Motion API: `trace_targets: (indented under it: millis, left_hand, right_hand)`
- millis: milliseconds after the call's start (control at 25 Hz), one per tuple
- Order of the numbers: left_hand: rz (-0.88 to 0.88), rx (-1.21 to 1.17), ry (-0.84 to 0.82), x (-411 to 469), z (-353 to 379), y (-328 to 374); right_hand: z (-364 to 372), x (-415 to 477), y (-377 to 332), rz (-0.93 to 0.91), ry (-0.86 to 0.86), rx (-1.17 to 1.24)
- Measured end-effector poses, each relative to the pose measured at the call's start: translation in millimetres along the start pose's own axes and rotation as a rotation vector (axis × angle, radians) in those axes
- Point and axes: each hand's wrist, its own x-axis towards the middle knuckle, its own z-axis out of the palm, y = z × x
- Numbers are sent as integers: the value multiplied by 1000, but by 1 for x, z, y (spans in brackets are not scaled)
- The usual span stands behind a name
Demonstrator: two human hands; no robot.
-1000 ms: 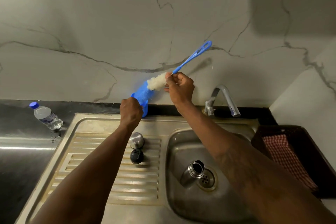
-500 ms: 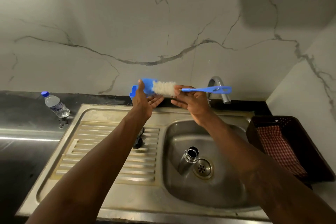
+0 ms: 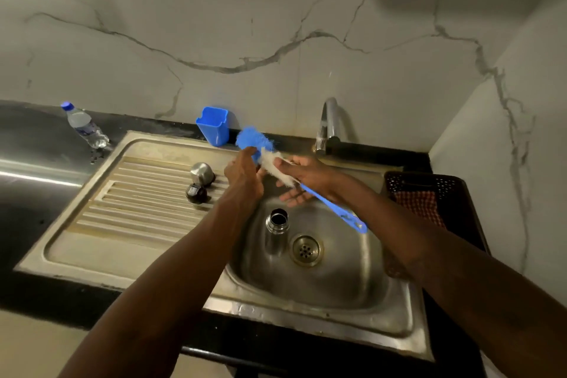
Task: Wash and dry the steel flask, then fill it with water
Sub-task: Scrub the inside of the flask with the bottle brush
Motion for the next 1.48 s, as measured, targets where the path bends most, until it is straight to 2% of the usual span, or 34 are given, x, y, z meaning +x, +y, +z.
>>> trace_targets:
  millis: [120, 280, 360, 440, 520, 600, 840, 960, 1120, 1280, 1480]
  left_hand:
    - [47, 121, -6, -16, 0, -25]
    - [176, 615, -120, -11, -45, -43]
    - [261, 910, -192, 2, -77, -53]
    - [332, 1361, -376, 9, -100, -63]
    - [294, 1709, -528, 17, -113, -73]
    - [238, 1722, -580, 14, -111, -84]
    - [353, 1394, -395, 17, -103, -107]
    - [433, 1361, -325, 9, -90, -97]
    - [651, 1410, -304, 4, -53, -51]
    - [785, 1417, -247, -1, -18, -9]
    - [969, 1489, -229, -8, 3, 22]
  right_hand:
    - [-9, -2, 16, -21, 0, -118]
    - [-31, -3, 34, 42, 138, -315]
    - [-40, -6, 38, 39, 225, -385]
    - [-45, -10, 42, 12, 280, -404]
    - [-46, -12, 44, 1, 292, -423]
    - [-44, -11, 48, 19, 291, -444]
    - [-43, -17, 61, 74, 294, -455]
    - [-50, -30, 57, -19, 307, -507]
    - [-61, -36, 38, -197, 372, -728]
    - [-62, -48, 11, -307, 385, -560]
    - [-66, -62, -6, -398, 403, -506]
